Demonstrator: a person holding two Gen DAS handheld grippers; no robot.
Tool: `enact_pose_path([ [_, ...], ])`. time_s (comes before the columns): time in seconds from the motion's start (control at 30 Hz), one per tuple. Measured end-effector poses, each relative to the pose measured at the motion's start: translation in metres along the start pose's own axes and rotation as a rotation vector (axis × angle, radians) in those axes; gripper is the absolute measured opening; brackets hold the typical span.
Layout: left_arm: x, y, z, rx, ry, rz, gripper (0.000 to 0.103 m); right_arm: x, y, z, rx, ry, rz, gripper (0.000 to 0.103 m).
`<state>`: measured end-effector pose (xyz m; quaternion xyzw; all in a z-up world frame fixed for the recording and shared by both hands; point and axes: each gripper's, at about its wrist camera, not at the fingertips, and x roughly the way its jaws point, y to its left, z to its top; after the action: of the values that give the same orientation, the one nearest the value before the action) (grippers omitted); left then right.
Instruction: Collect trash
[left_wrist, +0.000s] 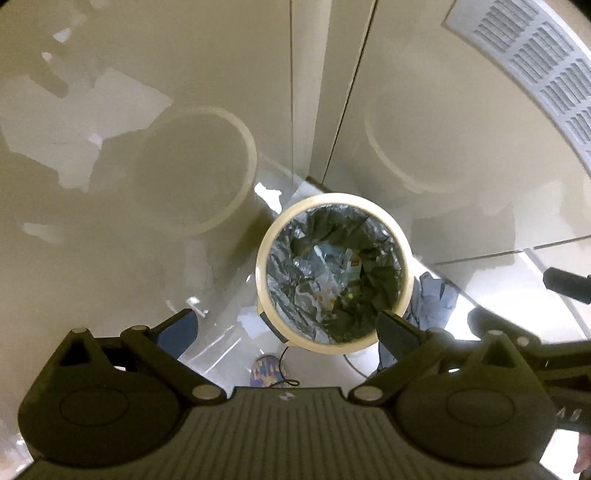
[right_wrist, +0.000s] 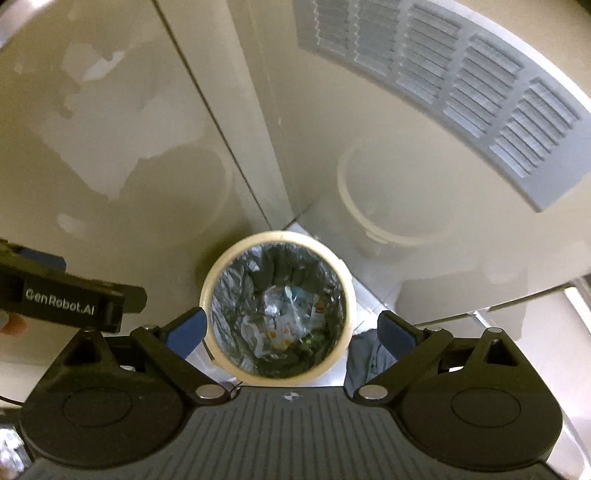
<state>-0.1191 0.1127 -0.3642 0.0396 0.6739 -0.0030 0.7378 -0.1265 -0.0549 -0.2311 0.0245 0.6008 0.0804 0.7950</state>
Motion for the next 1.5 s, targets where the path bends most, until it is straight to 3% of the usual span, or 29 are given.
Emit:
enact_pose_path([
  [0.27,-0.01,-0.013,-0.005,0.067,-0.051,0.093,0.103,0.003,-0.002,0.001,0.023,0.017,-0.042,0.101],
  [0.43,0.01,-0.007,-0.01,0.065,-0.028,0.073,0.103,0.013,-0.008,-0.004,0.068,0.033,-0.051,0.101],
  [0.63,0.046,0.003,-0.03,0.046,0.076,0.106,0.103,0.037,-0.002,-0.025,0.05,0.089,-0.054,0.101],
  [0.83,0.073,0.004,-0.052,0.103,0.143,0.136,0.103,0.053,0.007,-0.05,0.063,0.156,-0.053,0.101],
  [1.5,0.075,-0.006,-0.053,0.138,0.114,0.136,0.103,0.059,0.01,-0.054,0.026,0.178,-0.04,0.101],
])
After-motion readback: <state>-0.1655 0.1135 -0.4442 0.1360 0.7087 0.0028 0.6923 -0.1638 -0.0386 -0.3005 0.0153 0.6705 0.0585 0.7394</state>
